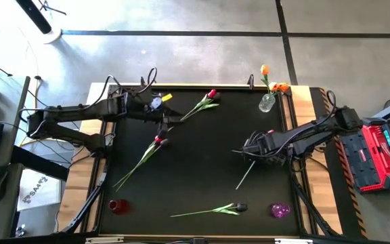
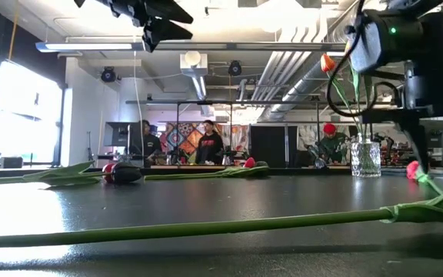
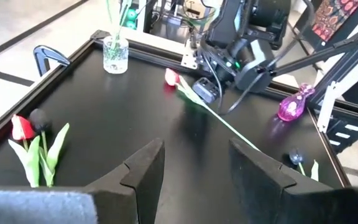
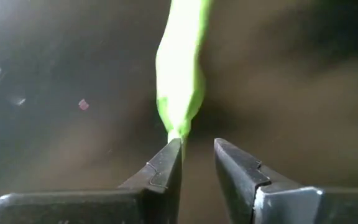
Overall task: Sort flowers into vase by color
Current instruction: Put the right red tulip into the violet flower vase
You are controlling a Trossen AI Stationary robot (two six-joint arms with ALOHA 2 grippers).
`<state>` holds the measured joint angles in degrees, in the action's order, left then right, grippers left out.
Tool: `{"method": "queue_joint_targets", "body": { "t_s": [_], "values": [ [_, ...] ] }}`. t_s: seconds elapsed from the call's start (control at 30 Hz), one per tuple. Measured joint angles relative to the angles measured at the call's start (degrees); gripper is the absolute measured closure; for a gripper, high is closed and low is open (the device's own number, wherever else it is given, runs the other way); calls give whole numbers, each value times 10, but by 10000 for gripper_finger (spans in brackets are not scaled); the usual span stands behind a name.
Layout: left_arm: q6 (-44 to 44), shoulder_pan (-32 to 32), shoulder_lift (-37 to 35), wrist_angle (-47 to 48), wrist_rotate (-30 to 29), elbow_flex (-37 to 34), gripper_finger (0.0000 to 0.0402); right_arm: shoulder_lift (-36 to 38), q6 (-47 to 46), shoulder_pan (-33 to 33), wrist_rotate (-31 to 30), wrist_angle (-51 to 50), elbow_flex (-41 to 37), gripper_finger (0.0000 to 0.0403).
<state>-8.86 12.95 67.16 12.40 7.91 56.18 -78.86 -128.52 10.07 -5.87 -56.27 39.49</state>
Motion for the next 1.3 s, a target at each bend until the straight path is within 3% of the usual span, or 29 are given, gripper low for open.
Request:
{"method": "queue_joint_targets", "body": {
  "t_s": [0.3,0.67,0.9,1.03,1.23,1.3],
  "values": [
    [4,0,0,0,1,0,236,1,26,-23,-2,20,-19,283],
    [1,0,0,2,1,0,236,-2,51,-34,-16,58,-18,281],
    [7,1,0,-2,0,0,236,-36,152,-69,-31,80,-18,283],
    [10,1,0,-3,-1,0,236,-51,206,-86,-21,96,-16,306],
    [10,0,0,-2,-1,0,236,-39,210,-82,-20,104,-16,386],
    [10,0,0,-2,-1,0,236,-30,213,-73,-26,101,-15,395]
  ]
}}
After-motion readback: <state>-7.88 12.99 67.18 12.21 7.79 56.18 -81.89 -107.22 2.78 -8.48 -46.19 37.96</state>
